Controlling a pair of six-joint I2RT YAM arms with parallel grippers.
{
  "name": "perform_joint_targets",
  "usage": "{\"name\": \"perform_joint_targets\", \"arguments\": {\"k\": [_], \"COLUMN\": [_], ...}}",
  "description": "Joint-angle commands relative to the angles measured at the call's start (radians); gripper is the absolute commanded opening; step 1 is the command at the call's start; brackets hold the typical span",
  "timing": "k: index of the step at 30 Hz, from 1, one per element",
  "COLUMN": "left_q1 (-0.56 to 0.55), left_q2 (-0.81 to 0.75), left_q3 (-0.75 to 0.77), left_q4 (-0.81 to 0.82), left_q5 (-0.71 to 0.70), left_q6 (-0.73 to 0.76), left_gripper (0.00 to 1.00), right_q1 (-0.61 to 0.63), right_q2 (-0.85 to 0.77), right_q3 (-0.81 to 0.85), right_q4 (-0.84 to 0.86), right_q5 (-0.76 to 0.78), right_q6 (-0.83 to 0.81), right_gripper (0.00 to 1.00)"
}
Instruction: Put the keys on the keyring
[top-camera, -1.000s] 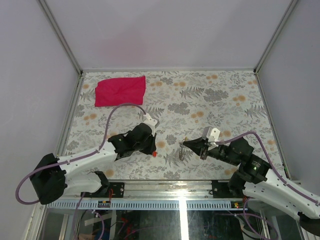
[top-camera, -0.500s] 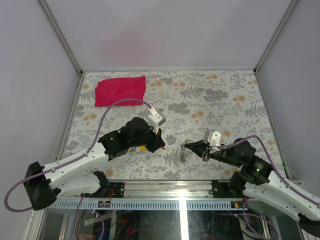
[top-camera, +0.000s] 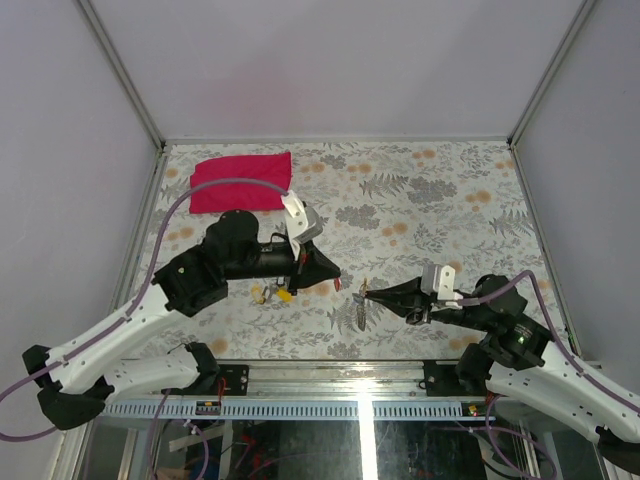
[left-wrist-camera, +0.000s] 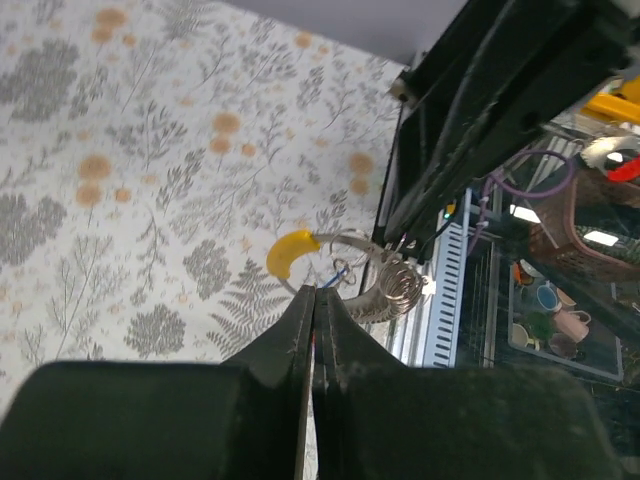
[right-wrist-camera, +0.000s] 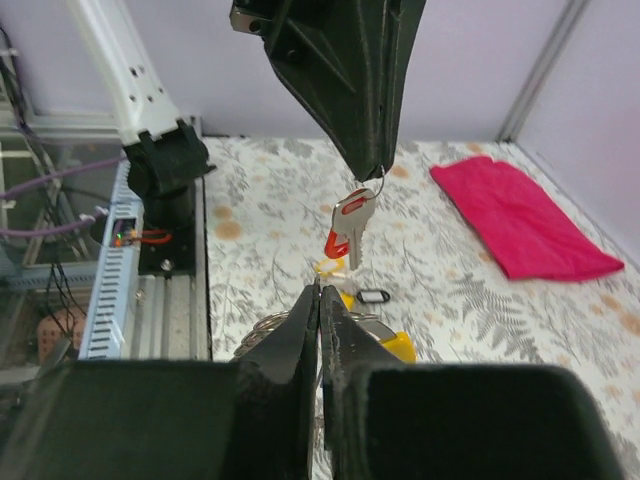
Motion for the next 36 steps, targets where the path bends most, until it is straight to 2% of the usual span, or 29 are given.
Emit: {"name": "perform_joint_targets", "arguments": {"k": [1,10,18,36], "left_q1": [-0.004,-0.003,-0.003,-0.004], "left_q2": [-0.038,-0.086,-0.101,-0.108], "left_q3": [0.069,0.101,0.1,0.103], "left_q4": [0.002,0.078,0.12,0.157], "left_q5": [0.107,0.191,0.265,0.289], "left_q6": [0.053,0.022,0.002,-0.011], "left_gripper": [0.0,0.0,0.0,0.0], "right_q1": [0.003,0.003,0.003,0.003], "right_q2": [0.009,0.078,0.139,0.224], "right_q3": [0.062,0.073,0.079,0.094], "right_q4": [0.197,0.447,0.602,0.71], "right_q5": [-0.11,-0.236,-0.245,-0.235], "right_q6": [0.06,0.189,0.284,0.414], "right_gripper": [0.0,0.0,0.0,0.0]}}
